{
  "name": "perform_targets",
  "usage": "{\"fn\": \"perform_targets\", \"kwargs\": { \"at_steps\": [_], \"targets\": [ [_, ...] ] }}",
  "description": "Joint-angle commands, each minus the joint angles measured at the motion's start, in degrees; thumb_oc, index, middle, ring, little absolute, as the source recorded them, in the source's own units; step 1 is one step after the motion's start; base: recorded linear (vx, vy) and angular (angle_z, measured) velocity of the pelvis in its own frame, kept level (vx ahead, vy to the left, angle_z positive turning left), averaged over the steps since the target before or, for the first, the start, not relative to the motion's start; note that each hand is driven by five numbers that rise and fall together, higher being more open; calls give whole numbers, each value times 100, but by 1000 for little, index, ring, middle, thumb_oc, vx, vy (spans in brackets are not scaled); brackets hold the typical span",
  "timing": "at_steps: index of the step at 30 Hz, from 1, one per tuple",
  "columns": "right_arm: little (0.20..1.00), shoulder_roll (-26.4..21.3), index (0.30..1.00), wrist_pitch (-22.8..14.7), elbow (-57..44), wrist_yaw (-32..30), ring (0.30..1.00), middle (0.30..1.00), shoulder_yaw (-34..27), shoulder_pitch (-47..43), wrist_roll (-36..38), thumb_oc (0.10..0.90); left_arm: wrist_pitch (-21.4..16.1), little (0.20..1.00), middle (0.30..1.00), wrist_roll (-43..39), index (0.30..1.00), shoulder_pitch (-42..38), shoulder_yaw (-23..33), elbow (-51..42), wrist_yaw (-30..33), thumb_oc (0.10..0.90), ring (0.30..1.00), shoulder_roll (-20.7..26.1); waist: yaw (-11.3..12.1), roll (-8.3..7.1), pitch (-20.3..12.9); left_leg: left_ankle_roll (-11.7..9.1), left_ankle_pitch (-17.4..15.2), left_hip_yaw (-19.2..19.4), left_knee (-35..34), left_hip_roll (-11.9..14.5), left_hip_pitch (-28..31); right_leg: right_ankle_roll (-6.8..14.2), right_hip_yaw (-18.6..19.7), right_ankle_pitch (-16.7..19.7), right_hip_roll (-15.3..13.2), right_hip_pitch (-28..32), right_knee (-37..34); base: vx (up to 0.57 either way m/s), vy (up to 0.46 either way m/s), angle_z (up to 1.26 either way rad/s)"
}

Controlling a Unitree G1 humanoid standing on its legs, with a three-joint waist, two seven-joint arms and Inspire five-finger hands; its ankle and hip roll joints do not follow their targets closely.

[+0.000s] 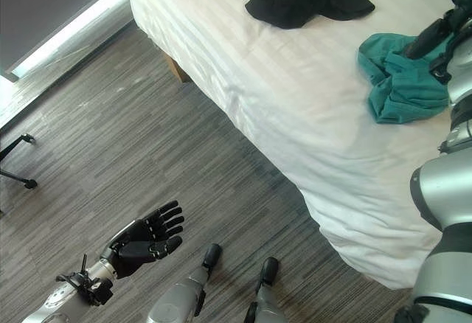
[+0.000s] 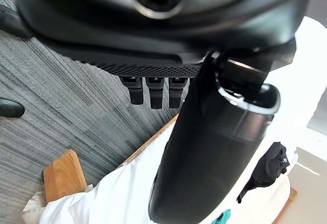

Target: Pick up bed clothes into laundry basket.

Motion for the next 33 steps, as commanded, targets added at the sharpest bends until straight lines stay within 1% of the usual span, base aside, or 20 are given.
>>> {"fn": "perform_targets", "kwargs": {
  "at_steps": [1, 4, 8, 10, 13, 16, 17, 18, 21, 23, 24, 25, 26, 27, 28, 29, 30, 31, 32, 33],
  "targets": [
    [900, -539, 900, 10, -238, -595, 900, 900, 683, -1041, -296, 800, -434, 900, 900, -145, 900, -48, 418, -1024, 198, 800, 900, -87, 13, -216, -18, -176, 188, 97, 49, -83, 78, 395, 480, -486, -210, -464, 882, -31, -16, -10],
    [900, -691, 900, 65, -219, -524, 900, 900, 360, -702, -160, 800, -411, 900, 900, -50, 900, 95, 451, -922, 240, 800, 900, -325, -15, -108, 149, -177, 225, 194, 109, -97, -110, 391, 564, -505, -207, -768, 1058, -25, -8, -14],
    [900, -799, 900, 34, -205, -546, 900, 900, 226, -508, -87, 800, -439, 900, 900, -25, 900, 27, 384, -995, 241, 800, 900, -259, -34, -45, 232, -183, 232, 238, 134, -119, -224, 385, 624, -503, -221, -936, 1127, -32, 26, -12],
    [900, -893, 900, -142, -394, -422, 900, 900, -486, 386, 551, 800, -509, 900, 900, -22, 900, -79, 289, -1132, 253, 800, 900, -301, -78, 48, 466, -189, 206, 291, 150, -156, -433, 388, 744, -488, -183, -1281, 1260, -63, 23, -15],
    [900, -875, 900, -275, -356, -287, 900, 900, -1126, 1048, 1137, 800, -548, 900, 900, 21, 900, -116, 200, -1086, 240, 800, 900, -407, -87, 115, 584, -194, 179, 352, 164, -200, -582, 410, 834, -437, -205, -1502, 1310, -46, 29, -7],
    [900, -850, 900, -326, -335, -123, 900, 900, -1357, 1463, 1201, 800, -576, 900, 900, 61, 900, -181, 90, -1096, 196, 800, 900, -379, -69, 144, 606, -205, 173, 367, 149, -210, -620, 428, 880, -409, -216, -1579, 1313, -6, 22, -8],
    [507, -837, 507, -356, -313, -81, 507, 507, -1393, 1593, 1197, 538, -584, 900, 900, 77, 900, -232, 34, -1089, 166, 800, 900, -398, -95, 165, 617, -208, 164, 380, 147, -220, -628, 435, 897, -394, -220, -1592, 1310, 16, 16, -5],
    [300, -818, 300, -417, -363, -64, 300, 300, -1630, 1879, 1379, 400, -624, 900, 900, 112, 900, -354, -44, -1077, 152, 800, 900, -418, -129, 174, 623, -210, 155, 401, 132, -229, -587, 439, 906, -390, -233, -1544, 1279, 0, 0, 0],
    [300, -797, 300, -577, -762, 6, 300, 300, -2068, 2537, 1660, 400, -658, 900, 900, 106, 900, -453, -11, -1018, 168, 800, 900, -464, -215, 137, 663, -211, 145, 410, 95, -229, -473, 434, 901, -403, -227, -1423, 1235, 12, 4, 10],
    [300, -679, 300, -728, -1383, -50, 300, 300, -2760, 3461, 1970, 400, -687, 900, 900, 117, 900, -396, 186, -932, 239, 800, 900, -604, -388, 54, 713, -208, 110, 430, 64, -223, -328, 421, 905, -421, -216, -1290, 1207, 2, -3, -2],
    [300, -615, 300, -807, -1812, -132, 300, 300, -3104, 3930, 2030, 400, -702, 900, 900, 112, 900, -356, 305, -898, 280, 800, 900, -675, -457, 11, 720, -206, 98, 447, 56, -223, -279, 417, 910, -419, -204, -1229, 1187, 12, -9, -4],
    [300, -473, 300, -964, -2891, -318, 300, 300, -3969, 5165, 2025, 400, -828, 900, 900, 45, 900, -312, 823, -945, 420, 800, 900, -817, -631, -44, 729, -217, 55, 459, 28, -208, -144, 414, 900, -450, -204, -1105, 1185, 0, 0, 0],
    [300, -461, 300, -951, -2942, -329, 300, 300, -4057, 5260, 2010, 400, -826, 900, 900, 44, 900, -314, 809, -951, 422, 800, 900, -788, -604, -59, 715, -217, 74, 457, 29, -212, -161, 416, 899, -420, -207, -1111, 1164, 31, -22, 6],
    [300, -238, 300, -1091, -3745, -475, 300, 300, -5113, 6515, 1986, 400, -1145, 900, 900, -129, 900, -307, 1753, -1000, 699, 800, 900, -1050, -704, -91, 662, -226, 22, 413, -11, -191, -14, 410, 832, -507, -219, -952, 1169, 32, -41, 5],
    [300, -68, 300, -1132, -4101, -545, 300, 300, -5609, 7082, 1930, 400, -1365, 900, 900, -225, 900, -370, 2265, -889, 937, 800, 900, -1252, -719, -118, 611, -234, 5, 396, -28, -186, 39, 407, 797, -528, -231, -884, 1158, 29, -41, 4],
    [300, -48, 300, -1118, -4148, -551, 300, 300, -5675, 7151, 1917, 400, -1363, 900, 900, -224, 900, -376, 2249, -893, 940, 800, 900, -1233, -701, -124, 605, -235, 30, 389, -31, -189, 25, 408, 791, -497, -235, -888, 1140, 47, -61, 5],
    [300, 364, 300, -1157, -4995, -600, 300, 300, -6531, 8296, 1724, 400, -1853, 900, 900, -177, 900, -762, 3276, -626, 1644, 800, 900, -1575, -852, -180, 493, -254, -40, 378, -52, -153, 169, 392, 731, -625, -239, -745, 1147, 19, -37, 4],
    [300, 402, 300, -1131, -5067, -604, 300, 300, -6620, 8388, 1707, 400, -1850, 900, 900, -166, 900, -775, 3245, -633, 1659, 800, 900, -1556, -826, -182, 492, -255, -10, 365, -56, -157, 157, 392, 720, -590, -244, -745, 1127, 107, -73, 10],
    [300, 930, 300, -1158, -5450, -599, 300, 300, -7104, 9039, 1736, 400, -2068, 900, 900, 148, 900, -1209, 3590, -535, 2130, 800, 900, -1566, -976, -238, 342, -245, -96, 376, -63, -107, 311, 369, 675, -674, -230, -550, 1102, 57, -45, 10],
    [300, 1108, 300, -1096, -5733, -638, 300, 300, -7209, 9273, 1627, 400, -2096, 900, 900, 366, 900, -1383, 3634, -637, 2295, 800, 900, -1488, -1026, -266, 275, -243, -78, 385, -71, -88, 350, 354, 686, -630, -212, -485, 1045, 140, -72, 17]
  ]
}}
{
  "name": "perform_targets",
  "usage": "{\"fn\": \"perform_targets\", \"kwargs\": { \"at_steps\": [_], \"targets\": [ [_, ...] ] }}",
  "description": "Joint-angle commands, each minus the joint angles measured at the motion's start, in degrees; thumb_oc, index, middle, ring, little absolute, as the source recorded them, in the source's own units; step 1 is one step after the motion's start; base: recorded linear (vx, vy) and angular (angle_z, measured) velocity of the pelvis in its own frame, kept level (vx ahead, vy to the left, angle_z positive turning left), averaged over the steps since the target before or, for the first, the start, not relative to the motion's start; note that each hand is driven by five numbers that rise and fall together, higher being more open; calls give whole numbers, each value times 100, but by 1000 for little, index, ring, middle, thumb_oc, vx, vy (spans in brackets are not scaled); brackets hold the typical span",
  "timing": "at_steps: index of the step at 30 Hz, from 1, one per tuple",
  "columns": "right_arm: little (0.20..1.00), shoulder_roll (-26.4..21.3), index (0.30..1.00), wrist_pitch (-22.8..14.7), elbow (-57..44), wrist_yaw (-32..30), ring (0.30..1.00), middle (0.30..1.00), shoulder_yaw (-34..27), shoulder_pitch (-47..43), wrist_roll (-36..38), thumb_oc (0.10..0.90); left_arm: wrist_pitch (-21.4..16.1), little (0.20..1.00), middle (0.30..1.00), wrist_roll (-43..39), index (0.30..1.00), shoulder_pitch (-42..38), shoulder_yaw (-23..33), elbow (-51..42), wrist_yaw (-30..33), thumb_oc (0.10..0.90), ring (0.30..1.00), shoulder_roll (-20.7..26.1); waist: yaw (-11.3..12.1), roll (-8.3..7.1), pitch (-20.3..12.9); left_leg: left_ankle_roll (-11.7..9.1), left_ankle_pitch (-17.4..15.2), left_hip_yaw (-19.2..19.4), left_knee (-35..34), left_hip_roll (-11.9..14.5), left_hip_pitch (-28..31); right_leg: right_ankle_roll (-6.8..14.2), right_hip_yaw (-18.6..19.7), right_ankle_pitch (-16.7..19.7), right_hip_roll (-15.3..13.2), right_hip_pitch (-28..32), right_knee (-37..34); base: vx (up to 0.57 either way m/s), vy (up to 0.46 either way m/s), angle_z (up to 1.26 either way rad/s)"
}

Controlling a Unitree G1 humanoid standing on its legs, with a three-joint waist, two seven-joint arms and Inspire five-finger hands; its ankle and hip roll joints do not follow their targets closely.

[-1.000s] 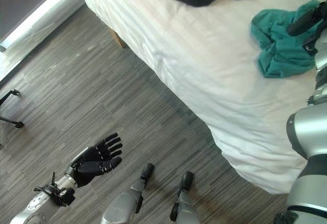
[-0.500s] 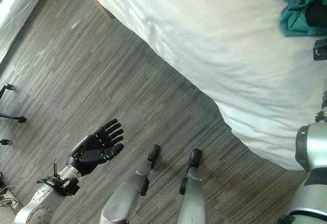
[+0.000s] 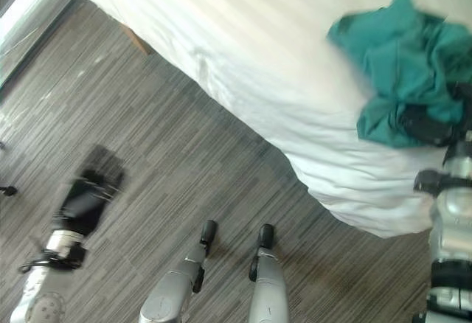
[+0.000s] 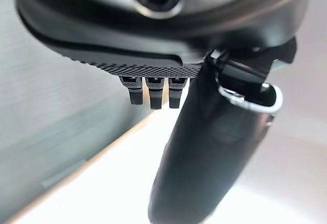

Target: Pick up bed clothes into laundry basket.

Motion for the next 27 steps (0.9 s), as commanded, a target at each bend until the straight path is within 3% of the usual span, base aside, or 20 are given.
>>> {"fn": "perform_targets", "kwargs": {
  "at_steps": [1, 3, 5, 6, 8, 9, 10, 11, 14, 15, 16, 18, 21, 23, 25, 26, 27],
  "targets": [
    [300, 118, 300, 89, 54, -189, 300, 300, -47, 581, -179, 400, -1051, 900, 900, 705, 900, -723, 244, -413, 681, 800, 900, 317, -432, -5, -292, -418, -27, 183, -288, 92, 662, 353, 207, 388, 104, 1042, -1491, 47, -37, 11],
    [300, 153, 300, 108, 9, -191, 300, 300, -81, 614, -189, 400, -1039, 900, 900, 735, 900, -733, 226, -433, 714, 800, 900, 327, -417, -15, -280, -420, 9, 179, -295, 90, 657, 352, 205, 436, 103, 1048, -1518, 52, -37, 5],
    [300, 538, 300, 99, -369, -136, 300, 300, -204, 903, -132, 400, -1070, 900, 900, 1056, 900, -1361, 247, -250, 975, 800, 900, 521, -641, -157, -500, -417, -148, 309, -70, 176, 882, 286, 267, 363, 200, 1339, -1566, 112, -102, -8],
    [300, 612, 300, 30, -411, -232, 300, 300, -305, 915, 19, 400, -1166, 900, 900, 1105, 900, -1867, 138, -166, 1112, 800, 900, 625, -799, -278, -568, -519, -128, 474, 632, 224, 894, 230, 319, 308, 261, 1607, -1591, 79, -104, -26],
    [300, 671, 300, -35, -547, -312, 300, 300, -316, 891, 101, 400, -1242, 900, 900, 1151, 900, -2203, 44, -35, 1286, 800, 900, 707, -876, -420, -587, -669, 219, 582, 1493, 168, 806, 165, 336, 287, 297, 1897, -1629, 65, -104, -30],
    [300, 696, 300, -22, -571, -319, 300, 300, -323, 891, 95, 400, -1246, 900, 900, 1164, 900, -2225, 33, -26, 1304, 800, 900, 725, -874, -435, -546, -672, 192, 579, 1585, 163, 783, 163, 335, 296, 296, 1927, -1644, 25, -95, -15],
    [300, 757, 300, -31, -591, -371, 300, 300, -376, 913, 117, 400, -1304, 900, 900, 1228, 900, -2424, 37, 77, 1457, 800, 900, 837, -901, -542, -511, -690, 372, 595, 2062, 149, 685, 109, 354, 305, 331, 2082, -1662, 94, -94, -18],
    [300, 733, 300, -14, -777, -420, 300, 300, -380, 913, 71, 400, -1284, 900, 900, 1355, 900, -2575, 49, 145, 1624, 800, 900, 1025, -877, -690, -551, -584, 341, 568, 2224, 74, 357, 72, 523, 252, 362, 2316, -1730, 161, -86, -37],
    [300, 633, 300, 43, -945, -419, 300, 300, -434, 948, -12, 400, -1178, 900, 900, 1315, 900, -2498, 195, 362, 1658, 800, 900, 1348, -818, -767, -661, -446, 219, 705, 1863, 203, 56, 85, 747, 209, 428, 2538, -1850, 213, 6, -68],
    [300, 610, 300, 18, -1130, -438, 300, 300, -507, 1013, -22, 400, -1138, 900, 900, 1277, 900, -2400, 275, 514, 1674, 800, 900, 1656, -782, -750, -706, -426, 375, 753, 1395, 320, -158, 79, 888, 145, 526, 2732, -1923, 177, 26, -96],
    [300, 621, 300, 19, -1140, -439, 300, 300, -500, 1020, -19, 400, -1144, 900, 900, 1257, 900, -2402, 273, 539, 1664, 800, 900, 1682, -766, -770, -718, -431, 398, 776, 1328, 326, -121, 73, 910, 149, 524, 2733, -1933, 274, 65, -85],
    [300, 636, 300, -65, -1192, -528, 300, 300, -395, 888, 157, 400, -1050, 900, 900, 1145, 900, -2480, 273, 1056, 1760, 800, 900, 2285, -658, -665, -721, -540, 942, 758, 565, 505, -295, 82, 1079, -7, 683, 3022, -1911, 306, 84, -48],
    [300, 663, 300, -33, -1276, -516, 300, 300, -270, 796, 99, 400, -944, 900, 900, 1195, 900, -2475, 348, 1347, 1770, 800, 900, 2663, -634, -594, -794, -568, 1046, 923, 317, 595, -175, 141, 1123, -160, 691, 3205, -1850, 227, 117, -57],
    [300, 705, 300, 86, -1377, -447, 300, 300, -119, 779, -13, 400, -899, 900, 900, 1291, 900, -2388, 380, 1534, 1698, 800, 900, 2956, -643, -558, -904, -486, 854, 1183, 343, 648, -13, 221, 1160, -310, 593, 3375, -1826, 321, 247, -60],
    [300, 823, 300, 184, -1498, -411, 300, 300, 75, 605, -149, 400, -861, 900, 900, 1019, 900, -2408, 461, 2002, 1678, 800, 900, 3140, -608, -576, -1041, -266, 463, 1445, 450, 511, 282, 523, 1228, -418, 217, 3525, -1617, 311, 291, -50],
    [300, 827, 300, 186, -1499, -414, 300, 300, 90, 591, -152, 400, -863, 900, 900, 1011, 900, -2399, 477, 2010, 1669, 800, 900, 3152, -590, -575, -1037, -256, 478, 1475, 455, 527, 276, 531, 1264, -400, 224, 3502, -1607, 193, 213, -43],
    [300, 851, 300, 197, -1456, -409, 300, 300, 165, 474, -102, 400, -788, 900, 900, 1103, 900, -2328, 530, 2163, 1662, 800, 900, 3319, -545, -571, -1069, -179, 350, 1674, 457, 484, 403, 690, 1255, -314, 99, 3426, -1326, 90, 106, -101]
  ]
}}
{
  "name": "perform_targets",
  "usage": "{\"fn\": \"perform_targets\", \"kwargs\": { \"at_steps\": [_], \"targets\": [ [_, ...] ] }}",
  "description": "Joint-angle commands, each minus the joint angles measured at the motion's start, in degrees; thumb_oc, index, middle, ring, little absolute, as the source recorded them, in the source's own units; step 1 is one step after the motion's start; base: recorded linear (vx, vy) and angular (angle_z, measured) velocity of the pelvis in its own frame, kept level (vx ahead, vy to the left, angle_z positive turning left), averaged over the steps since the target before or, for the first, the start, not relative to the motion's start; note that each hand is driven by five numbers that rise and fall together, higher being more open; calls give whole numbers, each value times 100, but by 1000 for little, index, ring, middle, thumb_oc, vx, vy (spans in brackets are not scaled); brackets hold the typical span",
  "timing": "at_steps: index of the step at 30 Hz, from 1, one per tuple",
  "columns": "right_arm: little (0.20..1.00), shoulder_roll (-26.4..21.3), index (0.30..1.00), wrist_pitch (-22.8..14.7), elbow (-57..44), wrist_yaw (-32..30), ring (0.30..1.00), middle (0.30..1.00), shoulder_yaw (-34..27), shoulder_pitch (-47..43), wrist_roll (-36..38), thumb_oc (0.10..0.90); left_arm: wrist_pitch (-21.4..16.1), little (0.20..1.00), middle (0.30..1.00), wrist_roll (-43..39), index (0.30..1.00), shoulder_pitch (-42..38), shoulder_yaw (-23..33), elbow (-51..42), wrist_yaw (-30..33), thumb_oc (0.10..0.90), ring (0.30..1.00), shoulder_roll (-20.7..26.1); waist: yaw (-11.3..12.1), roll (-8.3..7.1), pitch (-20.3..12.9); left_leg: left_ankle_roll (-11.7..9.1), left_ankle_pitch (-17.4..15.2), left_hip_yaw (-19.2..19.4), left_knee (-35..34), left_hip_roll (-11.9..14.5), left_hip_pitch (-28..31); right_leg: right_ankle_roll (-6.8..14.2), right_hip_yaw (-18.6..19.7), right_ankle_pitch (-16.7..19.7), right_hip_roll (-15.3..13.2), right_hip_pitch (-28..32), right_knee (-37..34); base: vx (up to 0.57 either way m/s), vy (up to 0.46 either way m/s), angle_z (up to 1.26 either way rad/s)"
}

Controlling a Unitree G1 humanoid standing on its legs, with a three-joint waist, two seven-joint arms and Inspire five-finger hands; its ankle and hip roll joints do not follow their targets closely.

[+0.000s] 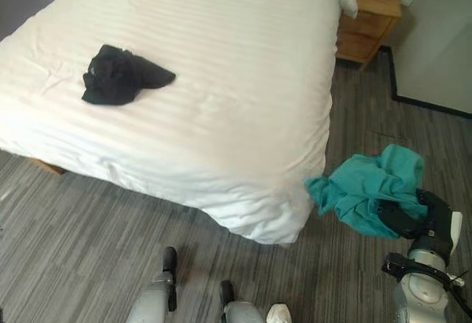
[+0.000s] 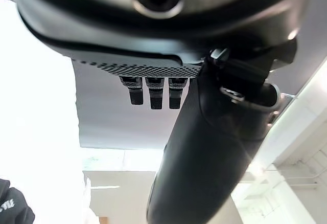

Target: Pick up bed clothes into laundry basket.

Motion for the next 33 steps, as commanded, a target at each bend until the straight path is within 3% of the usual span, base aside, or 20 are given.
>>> {"fn": "perform_targets", "kwargs": {
  "at_steps": [1, 2, 3, 4, 6, 10, 11, 12, 14, 16, 24, 33],
  "targets": [
    [300, -451, 300, -431, -666, -26, 300, 300, 94, -764, -22, 400, -320, 900, 900, 66, 900, -180, 581, -215, -101, 800, 900, 940, 153, -279, -265, 121, 382, 398, 1, -149, 43, 1031, -324, -141, -577, 700, 235, 220, 240, -98],
    [300, -413, 300, -420, -656, 4, 300, 300, 269, -918, 25, 400, -272, 900, 900, 79, 900, -249, 474, -199, -99, 800, 900, 1112, 145, -226, -189, 232, 238, 576, -54, -198, 309, 1250, -401, 238, -686, 274, 1127, 168, 207, -83],
    [300, -406, 300, -406, -665, 25, 300, 300, 325, -948, 15, 400, -217, 900, 900, 36, 900, -302, 406, -114, -156, 800, 900, 1175, 112, -176, -135, 269, 211, 618, -102, -185, 448, 1364, -412, 536, -635, -6, 1533, 301, 440, -27],
    [300, -279, 300, -346, -748, 107, 300, 300, 378, -904, -64, 400, -18, 900, 900, 213, 900, -484, 199, 176, -246, 800, 900, 1435, -66, 4, 40, 402, 64, 671, -309, -210, 868, 1460, -634, 969, -635, -629, 2551, 178, 291, -19],
    [300, -217, 300, -340, -779, 96, 300, 300, 388, -908, -89, 400, 26, 900, 900, 301, 900, -570, 126, 309, -291, 800, 900, 1550, -118, 31, 99, 411, 68, 707, -452, -229, 999, 1463, -796, 982, -724, -902, 2801, 125, 201, 22],
    [300, -137, 300, -334, -779, 44, 300, 300, 286, -859, -60, 400, 96, 900, 900, 360, 900, -1004, -236, 456, -393, 800, 900, 1708, -315, 51, 133, 397, 18, 499, -636, -402, 1129, 1313, -957, 739, -750, -1152, 2037, 164, 73, 22],
    [300, -145, 300, -370, -725, -1, 300, 300, 266, -858, 3, 400, 111, 900, 900, 367, 900, -1227, -424, 584, -414, 800, 900, 1716, -355, 16, 105, 385, -66, 390, -614, -515, 1109, 1224, -861, 559, -710, -1097, 1246, 134, -8, 44],
    [300, -142, 300, -378, -715, -1, 300, 300, 255, -853, 9, 400, 107, 900, 900, 366, 900, -1267, -462, 602, -414, 800, 900, 1721, -357, 22, 99, 387, -79, 371, -605, -511, 1107, 1226, -885, 578, -712, -1044, 1160, 126, -23, 47],
    [300, -222, 300, -387, -682, 3, 300, 300, 323, -847, -45, 400, 84, 900, 900, 421, 900, -1436, -646, 704, -439, 800, 900, 1748, -329, -34, 29, 381, -228, 232, -552, -605, 1128, 1237, -814, 749, -793, -882, 296, 115, -40, 45],
    [300, -212, 300, -374, -697, 30, 300, 300, 371, -850, -15, 400, 73, 900, 900, 435, 900, -1367, -615, 652, -453, 800, 900, 1690, -246, -64, -52, 378, -256, 213, -497, -646, 1102, 1250, -906, 776, -887, -648, 21, 60, -21, 46],
    [300, -459, 300, -369, -524, 168, 300, 300, 526, -1096, 220, 400, 85, 900, 900, 379, 900, -731, -388, 480, -503, 800, 900, 1126, -79, -34, -370, 339, -284, 109, -614, -652, 1240, 1161, -1052, 796, -857, -133, -532, 60, -30, 2],
    [300, -557, 300, -342, -434, 234, 300, 300, 491, -1079, 321, 400, 160, 900, 900, 431, 900, -444, -293, 261, -534, 800, 900, 960, -76, -20, -454, 318, -253, 40, -690, -597, 1356, 1063, -1049, 755, -753, 33, -637, 26, -31, 5]
  ]
}}
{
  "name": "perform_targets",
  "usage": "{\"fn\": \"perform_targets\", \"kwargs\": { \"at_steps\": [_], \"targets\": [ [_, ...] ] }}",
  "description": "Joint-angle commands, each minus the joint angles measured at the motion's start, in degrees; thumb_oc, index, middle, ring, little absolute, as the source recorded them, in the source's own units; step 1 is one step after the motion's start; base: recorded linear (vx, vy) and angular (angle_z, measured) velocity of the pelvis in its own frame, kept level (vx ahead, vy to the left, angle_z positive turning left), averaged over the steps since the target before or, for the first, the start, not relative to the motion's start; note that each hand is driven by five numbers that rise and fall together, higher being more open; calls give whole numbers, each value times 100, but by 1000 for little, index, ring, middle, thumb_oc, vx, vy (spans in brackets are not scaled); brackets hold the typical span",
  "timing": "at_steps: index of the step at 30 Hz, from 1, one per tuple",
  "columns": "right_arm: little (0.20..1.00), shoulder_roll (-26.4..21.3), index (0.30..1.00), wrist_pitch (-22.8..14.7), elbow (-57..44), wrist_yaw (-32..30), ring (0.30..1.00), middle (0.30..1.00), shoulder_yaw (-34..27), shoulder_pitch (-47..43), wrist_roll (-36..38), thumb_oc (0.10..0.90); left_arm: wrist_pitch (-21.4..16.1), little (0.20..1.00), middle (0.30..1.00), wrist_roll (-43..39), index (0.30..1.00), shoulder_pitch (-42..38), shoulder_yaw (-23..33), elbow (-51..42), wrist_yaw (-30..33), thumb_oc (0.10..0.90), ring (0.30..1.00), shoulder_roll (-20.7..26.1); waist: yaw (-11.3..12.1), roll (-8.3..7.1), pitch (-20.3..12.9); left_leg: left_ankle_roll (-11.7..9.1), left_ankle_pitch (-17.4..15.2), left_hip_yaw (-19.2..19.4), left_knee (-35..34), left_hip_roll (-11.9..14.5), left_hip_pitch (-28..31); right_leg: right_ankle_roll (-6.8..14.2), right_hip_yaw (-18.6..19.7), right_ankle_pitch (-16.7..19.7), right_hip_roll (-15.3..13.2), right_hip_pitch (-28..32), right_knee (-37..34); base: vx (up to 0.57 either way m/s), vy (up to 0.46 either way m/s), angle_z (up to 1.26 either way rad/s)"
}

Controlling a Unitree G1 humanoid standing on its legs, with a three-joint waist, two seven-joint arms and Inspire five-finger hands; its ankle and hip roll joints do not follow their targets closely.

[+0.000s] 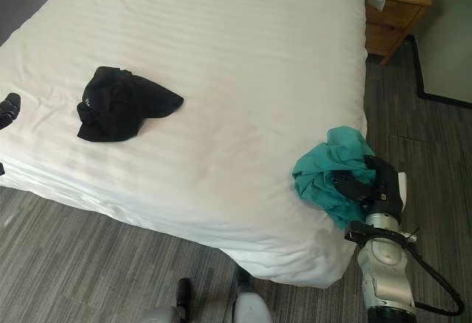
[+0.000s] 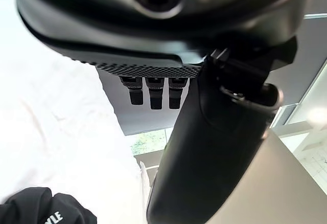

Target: Pick up bed clothes into laundry basket.

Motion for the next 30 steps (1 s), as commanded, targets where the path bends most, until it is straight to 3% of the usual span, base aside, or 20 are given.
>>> {"fn": "perform_targets", "kwargs": {
  "at_steps": [1, 7, 13, 16, 17, 25, 30],
  "targets": [
    [300, -713, 300, -536, -164, -30, 300, 300, -376, -136, 143, 400, -405, 900, 900, 83, 900, -233, 465, -175, -10, 800, 900, 307, 82, -64, -797, -51, -22, 168, 85, -209, -102, 576, 47, -939, -316, 476, 455, 0, 0, 0],
    [300, -455, 300, -583, -113, 48, 300, 300, -419, -56, 542, 400, -402, 900, 900, 80, 900, -72, 610, -245, -23, 800, 900, 314, 86, -52, -844, -63, -57, 230, 68, -185, -26, 570, 63, -938, -292, 531, 390, 38, -29, -5],
    [300, -528, 300, -575, -154, -51, 300, 300, -541, 2, 335, 400, -373, 900, 900, 75, 900, -90, 581, -257, -5, 800, 900, 199, 54, -55, -847, -94, -47, 173, 58, -173, -46, 551, 54, -967, -262, 531, 392, 13, -15, -2],
    [300, -466, 300, -601, -253, -96, 300, 300, -541, -51, 243, 400, -396, 900, 900, 114, 900, -6, 637, -279, 33, 800, 900, 130, 76, 25, -687, -92, -94, 274, 55, -73, -43, 637, -198, -1152, -242, 80, 1328, -80, -34, 3],
    [300, -370, 300, -522, 24, 278, 300, 300, -660, -37, 1137, 400, -93, 900, 900, 636, 900, -191, 7, -894, -514, 800, 900, -164, 100, -251, -780, -191, 227, 774, 118, 97, -144, 499, -795, -1094, -386, 886, 239, -85, -80, 0],
    [300, -454, 300, -502, 54, 228, 300, 300, -754, 12, 979, 400, 7, 900, 900, 804, 900, -524, -441, -790, -592, 800, 900, -309, -43, -231, -863, -213, 187, 843, 34, 122, -20, 551, -807, -1049, -357, 987, 83, 15, 2, 4],
    [300, -534, 300, -481, 63, 146, 300, 300, -786, -18, 862, 400, 132, 900, 900, 997, 900, -992, -879, -437, -480, 800, 900, -737, -152, -270, -898, -205, 152, 862, 13, 135, 4, 561, -794, -1053, -342, 1000, 66, 11, 9, -3]
  ]
}}
